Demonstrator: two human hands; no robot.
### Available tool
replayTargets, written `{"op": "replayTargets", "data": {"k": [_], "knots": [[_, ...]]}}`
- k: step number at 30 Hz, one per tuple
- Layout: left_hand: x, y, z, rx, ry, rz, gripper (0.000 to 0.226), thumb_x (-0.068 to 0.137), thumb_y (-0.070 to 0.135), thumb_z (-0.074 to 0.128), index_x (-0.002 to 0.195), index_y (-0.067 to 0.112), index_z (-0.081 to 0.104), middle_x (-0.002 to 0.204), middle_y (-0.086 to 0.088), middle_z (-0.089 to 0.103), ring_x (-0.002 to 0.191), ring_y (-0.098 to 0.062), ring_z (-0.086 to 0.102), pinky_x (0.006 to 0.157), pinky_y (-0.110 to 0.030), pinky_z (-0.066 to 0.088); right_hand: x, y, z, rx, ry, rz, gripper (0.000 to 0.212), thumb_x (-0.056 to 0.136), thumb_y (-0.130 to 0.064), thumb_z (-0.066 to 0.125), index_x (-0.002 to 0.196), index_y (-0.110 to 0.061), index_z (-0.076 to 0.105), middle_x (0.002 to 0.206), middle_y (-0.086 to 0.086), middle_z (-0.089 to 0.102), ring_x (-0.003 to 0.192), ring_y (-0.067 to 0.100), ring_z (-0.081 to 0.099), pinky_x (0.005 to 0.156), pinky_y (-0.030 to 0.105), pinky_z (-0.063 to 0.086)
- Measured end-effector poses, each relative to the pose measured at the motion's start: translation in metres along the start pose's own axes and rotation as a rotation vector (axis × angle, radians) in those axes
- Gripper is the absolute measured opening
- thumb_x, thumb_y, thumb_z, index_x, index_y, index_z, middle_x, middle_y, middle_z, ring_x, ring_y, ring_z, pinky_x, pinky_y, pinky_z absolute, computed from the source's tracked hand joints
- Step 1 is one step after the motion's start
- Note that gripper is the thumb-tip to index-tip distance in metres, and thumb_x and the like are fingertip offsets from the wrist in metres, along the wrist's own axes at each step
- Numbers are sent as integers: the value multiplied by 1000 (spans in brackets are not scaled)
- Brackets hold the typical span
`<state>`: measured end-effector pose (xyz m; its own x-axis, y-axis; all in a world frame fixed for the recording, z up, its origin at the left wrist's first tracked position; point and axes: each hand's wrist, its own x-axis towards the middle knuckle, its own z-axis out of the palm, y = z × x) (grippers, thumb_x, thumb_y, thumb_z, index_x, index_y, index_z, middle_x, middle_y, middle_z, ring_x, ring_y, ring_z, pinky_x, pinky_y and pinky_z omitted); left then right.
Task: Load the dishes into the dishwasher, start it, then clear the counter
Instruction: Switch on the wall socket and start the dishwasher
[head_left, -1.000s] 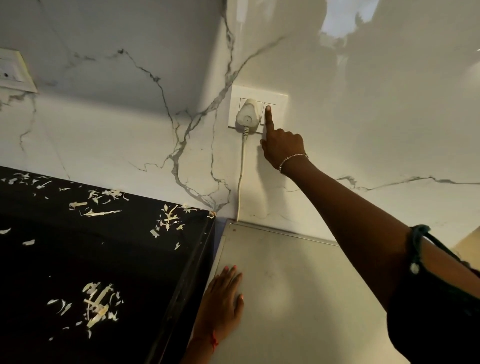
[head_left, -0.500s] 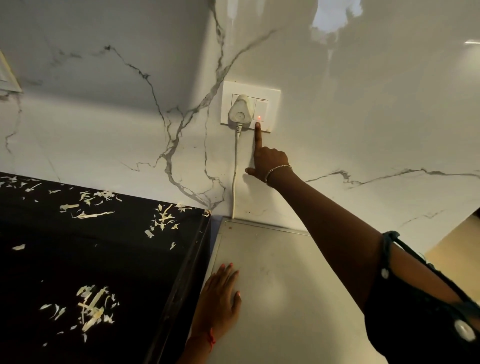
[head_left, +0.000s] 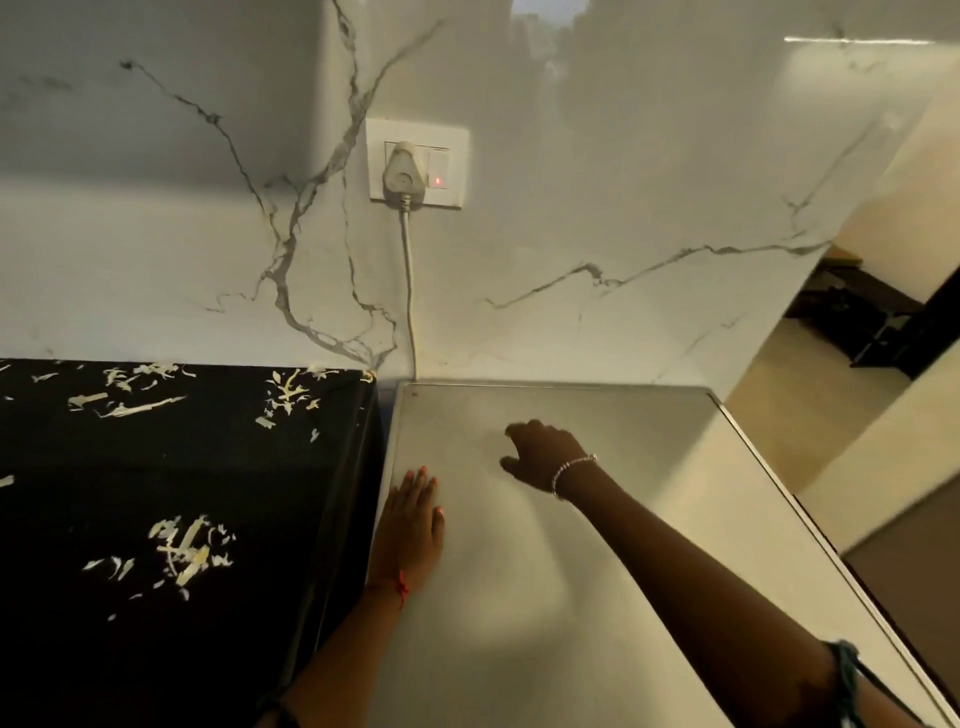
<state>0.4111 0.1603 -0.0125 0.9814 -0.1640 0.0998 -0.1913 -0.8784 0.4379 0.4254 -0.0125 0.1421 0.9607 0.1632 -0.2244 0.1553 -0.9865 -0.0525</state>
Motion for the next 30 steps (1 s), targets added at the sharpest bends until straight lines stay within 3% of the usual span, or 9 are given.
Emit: {"op": "replayTargets", "data": {"k": [5, 8, 11, 16, 20, 24, 26, 28, 30], "knots": [[-41, 8, -4, 30, -7, 43, 72, 85, 40, 6, 139, 2, 36, 148, -14, 31, 139, -30, 25, 112, -37, 6, -63, 10, 61, 125, -99, 92, 40, 94, -33, 44, 128, -12, 46, 131, 10, 47, 119, 27, 48, 98, 33, 36], [-73, 13, -5, 75, -38, 40, 57, 89, 30, 23, 125, -2, 54, 133, -20, 51, 123, -36, 48, 103, -49, 24, -96, 8, 83, 164, -101, 121, 39, 95, -33, 44, 128, -14, 46, 132, 9, 46, 120, 26, 48, 98, 31, 35], [-111, 21, -8, 93, 9, 52, 54, 96, 32, 21, 117, 0, 60, 124, -19, 59, 115, -35, 56, 102, -45, 33, -127, 2, 99, 192, -81, 138, 36, 95, -31, 43, 126, -15, 48, 130, 9, 49, 118, 26, 49, 97, 30, 36], [-173, 32, -9, 201, -49, 96, 49, 84, 28, 33, 116, 4, 62, 123, -16, 60, 113, -32, 59, 91, -51, 44, -181, -14, 116, 186, 41, 175, 31, 95, -25, 41, 120, -11, 53, 122, 12, 53, 112, 30, 53, 92, 32, 39], [-226, 35, -10, 202, -33, 144, 51, 85, 27, 33, 120, 1, 58, 126, -20, 57, 115, -37, 55, 105, -43, 32, -237, -25, 133, 261, 238, 161, 27, 94, -19, 41, 110, -7, 59, 111, 11, 59, 108, 28, 54, 82, 32, 42], [-259, 39, -14, 261, -160, 111, 51, 81, 25, 34, 110, -4, 63, 116, -25, 61, 103, -42, 61, 79, -59, 47, -305, -37, 168, 378, 419, 146, 25, 92, -15, 47, 110, -4, 61, 112, 11, 59, 110, 26, 52, 79, 33, 44], [-262, 39, -9, 297, -159, 139, 51, 78, 24, 34, 107, -6, 65, 113, -28, 62, 99, -43, 63, 73, -61, 49, -335, -44, 192, 405, 485, 112, 21, 88, -11, 49, 100, -2, 64, 101, 13, 62, 99, 31, 57, 71, 35, 48], [-265, 43, -15, 282, -154, 151, 56, 79, 26, 31, 112, -8, 61, 119, -30, 58, 106, -46, 58, 83, -62, 45, -359, -49, 220, 422, 562, 67, 23, 82, -15, 47, 87, -2, 66, 85, 12, 64, 79, 32, 63, 56, 30, 51], [-268, 48, -16, 219, -140, 137, 64, 83, 33, 25, 128, -5, 48, 137, -29, 42, 128, -43, 40, 105, -57, 28, -381, -54, 251, 421, 610, 70, 31, 82, -22, 43, 88, -4, 67, 82, 9, 65, 72, 27, 64, 53, 24, 49]]}}
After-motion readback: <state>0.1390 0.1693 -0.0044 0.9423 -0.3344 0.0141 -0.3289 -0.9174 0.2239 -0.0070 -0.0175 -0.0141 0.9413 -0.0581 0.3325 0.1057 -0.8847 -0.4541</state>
